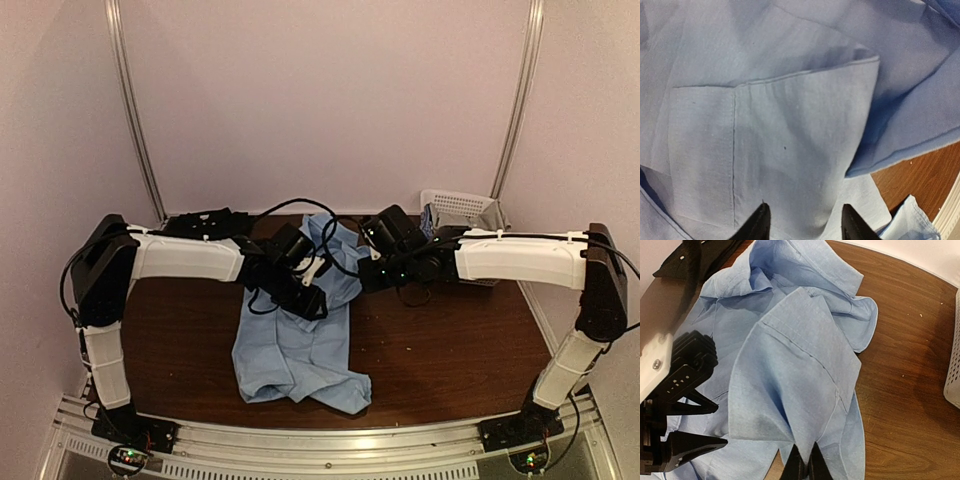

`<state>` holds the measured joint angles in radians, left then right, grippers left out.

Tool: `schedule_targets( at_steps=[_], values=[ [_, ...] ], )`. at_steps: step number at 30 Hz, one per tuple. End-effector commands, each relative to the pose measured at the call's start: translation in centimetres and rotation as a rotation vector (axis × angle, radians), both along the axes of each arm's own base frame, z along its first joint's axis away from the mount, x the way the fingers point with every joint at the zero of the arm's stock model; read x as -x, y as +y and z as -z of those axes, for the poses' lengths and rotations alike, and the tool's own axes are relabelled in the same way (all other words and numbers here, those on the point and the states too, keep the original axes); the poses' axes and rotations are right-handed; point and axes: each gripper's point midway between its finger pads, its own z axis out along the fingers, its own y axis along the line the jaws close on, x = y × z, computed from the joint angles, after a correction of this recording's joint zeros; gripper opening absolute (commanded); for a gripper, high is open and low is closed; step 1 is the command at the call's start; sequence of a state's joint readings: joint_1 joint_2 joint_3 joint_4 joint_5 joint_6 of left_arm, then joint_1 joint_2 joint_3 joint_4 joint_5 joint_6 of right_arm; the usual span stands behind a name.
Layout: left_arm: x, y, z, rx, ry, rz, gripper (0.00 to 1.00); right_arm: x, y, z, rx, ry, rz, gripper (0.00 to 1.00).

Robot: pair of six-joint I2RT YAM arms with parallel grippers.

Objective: Fold and stack the long sleeve shirts
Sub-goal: Flatten out the crumpled shirt at the center of the board.

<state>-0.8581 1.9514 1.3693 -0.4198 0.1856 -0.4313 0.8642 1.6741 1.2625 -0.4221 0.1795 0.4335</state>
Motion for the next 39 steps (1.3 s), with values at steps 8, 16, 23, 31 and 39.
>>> schedule_targets(
  at_steps=[8,16,23,31,39],
  values=[
    [-1.4,-0.9,-2.3,0.033,-0.076,-0.015,0.00,-0.9,0.0,-0.8,-0.005,-0.034,0.031,0.01],
    [-7.0,5.0,-9.2,0.041,-0.226,-0.255,0.00,-3.0,-2.5,-3.6,0.001,-0.098,0.128,0.01],
    [-16.3,19.2,-18.7,0.017,-0.424,-0.583,0.00,-8.2,-10.2,-10.5,-0.012,-0.239,0.304,0.01],
    [-23.8,32.1,-24.6,-0.016,-0.562,-0.847,0.00,-14.9,-20.0,-20.1,-0.005,-0.430,0.547,0.00],
    [-26.2,39.1,-23.1,-0.057,-0.530,-0.971,0.00,-17.7,-25.8,-23.3,-0.025,-0.490,0.655,0.01]
  ],
)
